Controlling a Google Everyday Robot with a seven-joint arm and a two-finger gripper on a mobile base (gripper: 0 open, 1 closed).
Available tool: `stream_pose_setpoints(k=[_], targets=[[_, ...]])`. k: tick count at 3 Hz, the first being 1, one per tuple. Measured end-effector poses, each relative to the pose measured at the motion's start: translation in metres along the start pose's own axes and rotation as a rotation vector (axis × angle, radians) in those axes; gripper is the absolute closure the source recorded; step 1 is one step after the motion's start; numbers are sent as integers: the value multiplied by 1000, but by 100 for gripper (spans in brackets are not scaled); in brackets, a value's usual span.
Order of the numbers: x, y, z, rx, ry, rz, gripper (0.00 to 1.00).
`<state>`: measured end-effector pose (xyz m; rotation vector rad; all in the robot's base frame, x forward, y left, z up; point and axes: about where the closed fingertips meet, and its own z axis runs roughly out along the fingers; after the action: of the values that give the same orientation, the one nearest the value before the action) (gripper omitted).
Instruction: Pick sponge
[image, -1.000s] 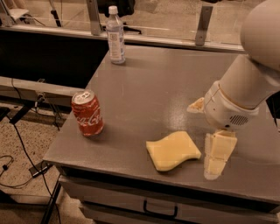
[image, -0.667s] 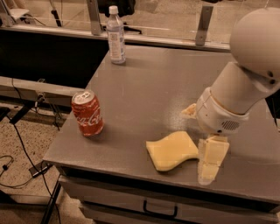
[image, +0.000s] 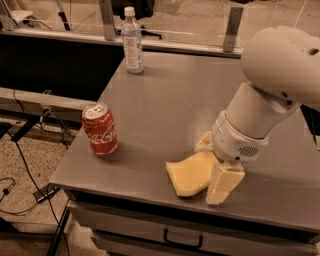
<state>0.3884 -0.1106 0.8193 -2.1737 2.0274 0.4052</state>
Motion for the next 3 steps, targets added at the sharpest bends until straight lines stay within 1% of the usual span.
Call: stream_pose_setpoints(k=[2,3], targets=[[-3,1,-9,-5,0,3,82],[-3,1,-10,-4,0,3,100]])
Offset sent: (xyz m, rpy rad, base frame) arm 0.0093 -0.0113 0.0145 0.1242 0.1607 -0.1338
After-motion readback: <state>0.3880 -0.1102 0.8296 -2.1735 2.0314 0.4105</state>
